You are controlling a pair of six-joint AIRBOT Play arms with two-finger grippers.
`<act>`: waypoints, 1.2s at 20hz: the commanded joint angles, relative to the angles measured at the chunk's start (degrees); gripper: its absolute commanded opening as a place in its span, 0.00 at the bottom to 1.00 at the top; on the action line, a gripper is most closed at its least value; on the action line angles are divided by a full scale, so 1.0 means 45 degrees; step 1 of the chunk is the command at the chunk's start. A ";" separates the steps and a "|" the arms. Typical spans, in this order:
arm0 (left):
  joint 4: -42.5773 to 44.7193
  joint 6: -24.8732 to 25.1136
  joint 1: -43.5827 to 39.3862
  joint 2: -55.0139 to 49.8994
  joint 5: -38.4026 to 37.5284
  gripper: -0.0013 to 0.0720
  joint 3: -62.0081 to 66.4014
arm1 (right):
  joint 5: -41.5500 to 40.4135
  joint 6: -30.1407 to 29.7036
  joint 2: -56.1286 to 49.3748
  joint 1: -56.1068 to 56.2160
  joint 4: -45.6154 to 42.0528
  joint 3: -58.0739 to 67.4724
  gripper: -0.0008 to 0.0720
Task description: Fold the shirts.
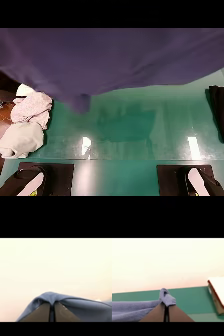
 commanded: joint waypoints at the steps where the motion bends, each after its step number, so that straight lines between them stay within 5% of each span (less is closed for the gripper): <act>1: -0.0928 0.0024 0.0024 0.0743 0.0699 0.06 0.0350 | 0.1049 -0.0049 -0.0005 -0.0068 -0.1719 0.1982 0.03; 6: -0.1865 0.0010 0.0024 0.0763 -0.0559 0.06 -0.0865 | 0.3575 0.0223 -0.1030 -0.0068 -0.3279 0.3691 0.03; 14: -0.1370 -0.0520 0.0019 -0.2754 -0.2788 0.06 -0.7208 | 0.5362 0.0423 -0.5017 0.1141 -0.2220 -0.1919 0.03; 18: -0.1700 -0.0039 0.0019 -0.6509 -0.2589 0.06 -0.7728 | 0.4027 0.0418 -0.8038 0.2710 -0.2225 -0.3152 0.03; 24: -0.4109 0.2608 0.0024 -0.9238 0.1715 0.06 -0.7723 | 0.0257 0.0423 -1.1045 0.3745 -0.2215 -0.1064 0.03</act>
